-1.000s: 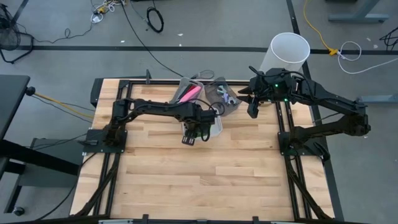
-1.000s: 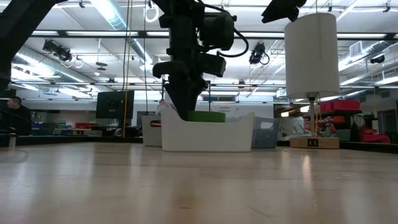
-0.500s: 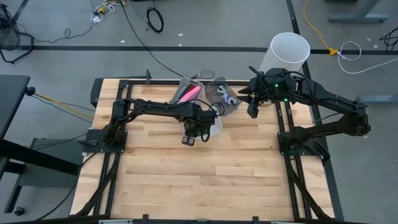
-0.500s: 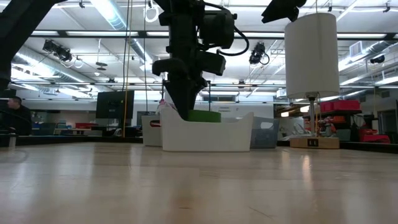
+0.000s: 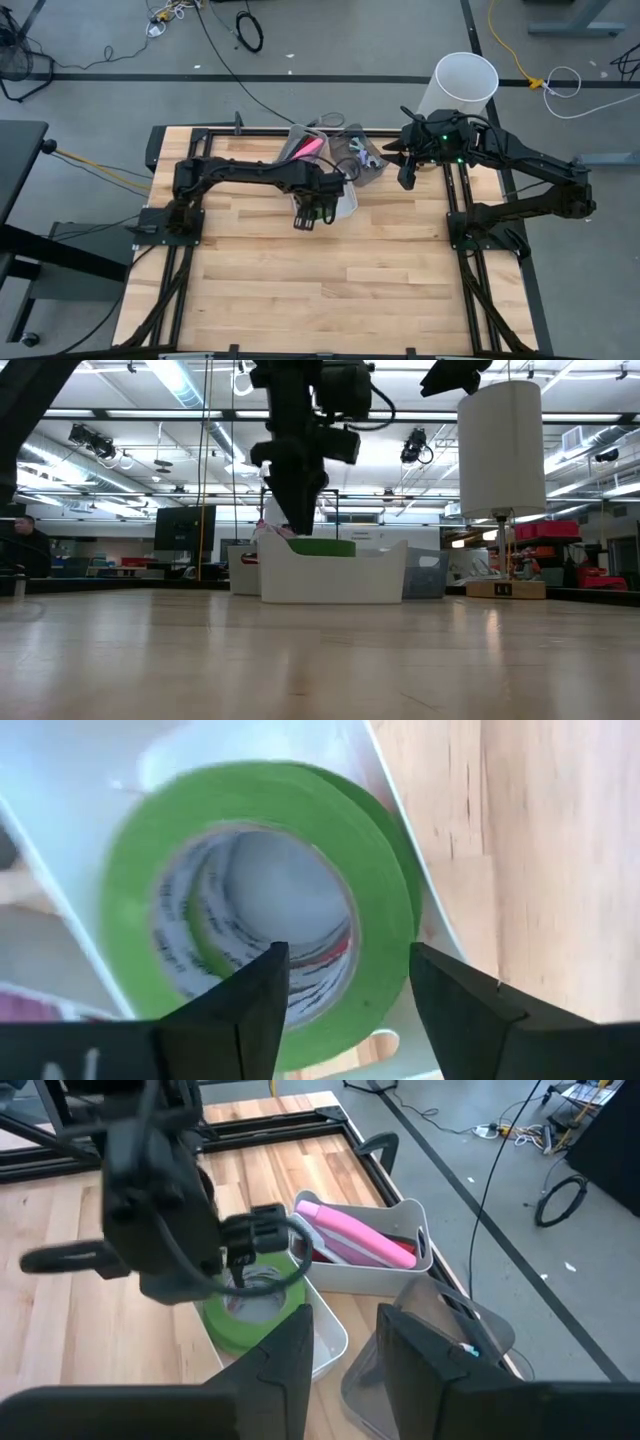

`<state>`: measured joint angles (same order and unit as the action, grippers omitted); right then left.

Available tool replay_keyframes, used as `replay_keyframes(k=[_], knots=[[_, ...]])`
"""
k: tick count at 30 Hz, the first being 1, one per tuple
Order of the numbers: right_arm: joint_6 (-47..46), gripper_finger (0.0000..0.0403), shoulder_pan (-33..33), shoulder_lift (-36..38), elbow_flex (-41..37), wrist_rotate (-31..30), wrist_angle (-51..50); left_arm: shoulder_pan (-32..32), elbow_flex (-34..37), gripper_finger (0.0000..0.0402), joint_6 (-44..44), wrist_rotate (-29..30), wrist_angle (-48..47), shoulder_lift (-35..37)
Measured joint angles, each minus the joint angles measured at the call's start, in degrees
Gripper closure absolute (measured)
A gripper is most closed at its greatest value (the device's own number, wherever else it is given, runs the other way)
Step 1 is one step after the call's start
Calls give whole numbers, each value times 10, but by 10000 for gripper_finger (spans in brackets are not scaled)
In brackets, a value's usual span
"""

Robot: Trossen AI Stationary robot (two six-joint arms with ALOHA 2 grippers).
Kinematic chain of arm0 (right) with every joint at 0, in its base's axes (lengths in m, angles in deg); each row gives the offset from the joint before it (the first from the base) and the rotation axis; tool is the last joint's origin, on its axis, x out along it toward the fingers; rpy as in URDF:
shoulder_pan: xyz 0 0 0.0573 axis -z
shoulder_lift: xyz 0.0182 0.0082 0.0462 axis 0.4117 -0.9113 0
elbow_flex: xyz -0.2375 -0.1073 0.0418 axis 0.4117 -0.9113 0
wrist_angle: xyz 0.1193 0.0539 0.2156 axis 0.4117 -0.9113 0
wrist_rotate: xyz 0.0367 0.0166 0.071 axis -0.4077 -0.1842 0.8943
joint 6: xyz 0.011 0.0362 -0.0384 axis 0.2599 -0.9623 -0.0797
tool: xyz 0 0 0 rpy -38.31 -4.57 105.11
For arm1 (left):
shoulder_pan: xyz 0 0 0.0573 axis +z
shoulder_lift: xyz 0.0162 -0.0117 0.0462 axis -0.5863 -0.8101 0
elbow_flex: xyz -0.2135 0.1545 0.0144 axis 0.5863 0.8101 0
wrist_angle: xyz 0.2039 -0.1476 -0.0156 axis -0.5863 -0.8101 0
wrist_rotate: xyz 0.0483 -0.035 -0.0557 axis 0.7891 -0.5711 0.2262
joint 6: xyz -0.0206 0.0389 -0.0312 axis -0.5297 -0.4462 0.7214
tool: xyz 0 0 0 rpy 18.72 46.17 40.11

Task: Pick and place Stapler, Stapler remover, tape
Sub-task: Return to Home Position

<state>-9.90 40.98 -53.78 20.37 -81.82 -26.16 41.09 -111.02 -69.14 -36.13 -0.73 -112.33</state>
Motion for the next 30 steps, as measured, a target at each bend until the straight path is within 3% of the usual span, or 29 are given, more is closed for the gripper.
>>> replay_keyframes(k=[15, 24, 30], knots=[[-1, 290, 0, 38, -6, 30, 46, 4, 0, 224, 55, 7, 8, 76], [-53, 336, -2, 132, -148, 30, 180, -3, -17, 229, 132, -5, 23, 102], [-90, 388, -19, 193, -225, 31, 218, -6, -61, 279, 133, -17, 34, 127]])
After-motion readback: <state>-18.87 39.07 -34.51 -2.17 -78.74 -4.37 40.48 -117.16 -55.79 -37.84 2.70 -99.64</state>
